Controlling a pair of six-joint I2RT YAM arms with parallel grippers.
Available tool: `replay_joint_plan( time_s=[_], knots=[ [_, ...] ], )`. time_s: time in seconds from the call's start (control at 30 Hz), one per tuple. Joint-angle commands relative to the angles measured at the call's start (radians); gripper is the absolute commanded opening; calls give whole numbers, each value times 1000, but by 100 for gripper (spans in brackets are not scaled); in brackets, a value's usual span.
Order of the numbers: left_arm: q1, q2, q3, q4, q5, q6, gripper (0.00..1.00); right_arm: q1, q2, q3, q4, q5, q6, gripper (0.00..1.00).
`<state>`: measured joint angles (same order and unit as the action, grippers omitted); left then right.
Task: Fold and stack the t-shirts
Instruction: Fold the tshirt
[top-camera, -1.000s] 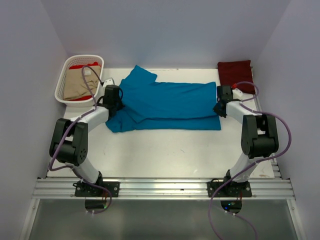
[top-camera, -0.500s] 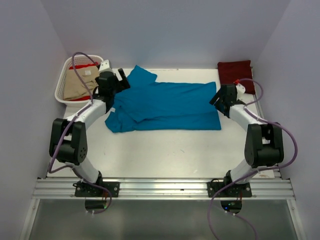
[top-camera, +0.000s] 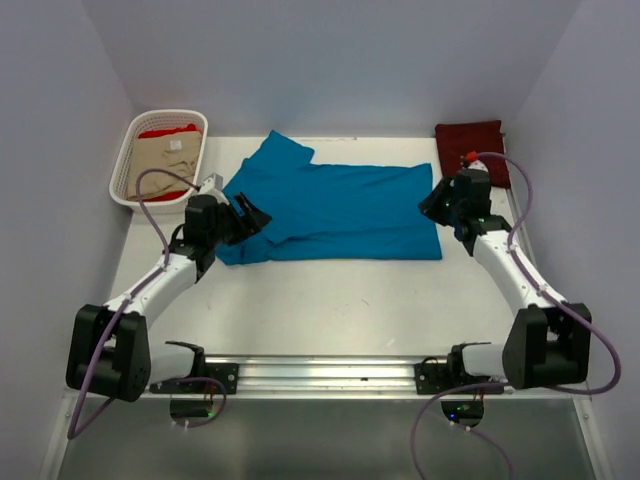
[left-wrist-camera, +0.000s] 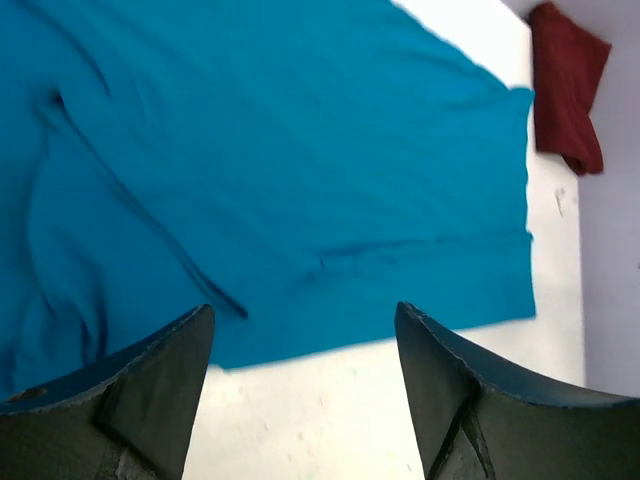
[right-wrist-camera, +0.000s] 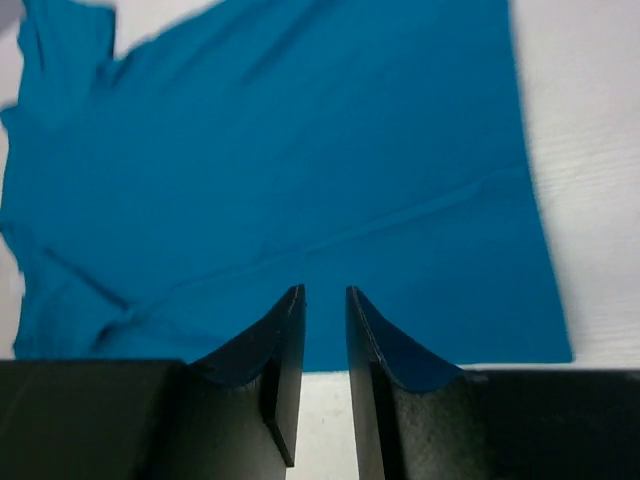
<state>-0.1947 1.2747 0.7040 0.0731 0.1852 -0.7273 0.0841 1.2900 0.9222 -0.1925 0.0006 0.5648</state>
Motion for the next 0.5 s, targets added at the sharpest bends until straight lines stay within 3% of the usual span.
replay_joint_plan(
  time_s=[0.0, 0.13, 0.2, 0.47],
  knots=[
    [-2, -63, -86, 94, 169, -130, 76, 41, 115, 84, -143, -324, -92, 27],
    [-3, -92, -120, 100, 168, -129, 77, 251, 201, 266, -255, -260, -210, 47],
    [-3, -81, -132, 184, 216, -161, 78, 276, 238, 293, -252, -283, -203, 52],
    [-8, 101, -158, 355, 218, -355, 75, 321, 204, 207, -205, -193, -167, 53]
  ],
)
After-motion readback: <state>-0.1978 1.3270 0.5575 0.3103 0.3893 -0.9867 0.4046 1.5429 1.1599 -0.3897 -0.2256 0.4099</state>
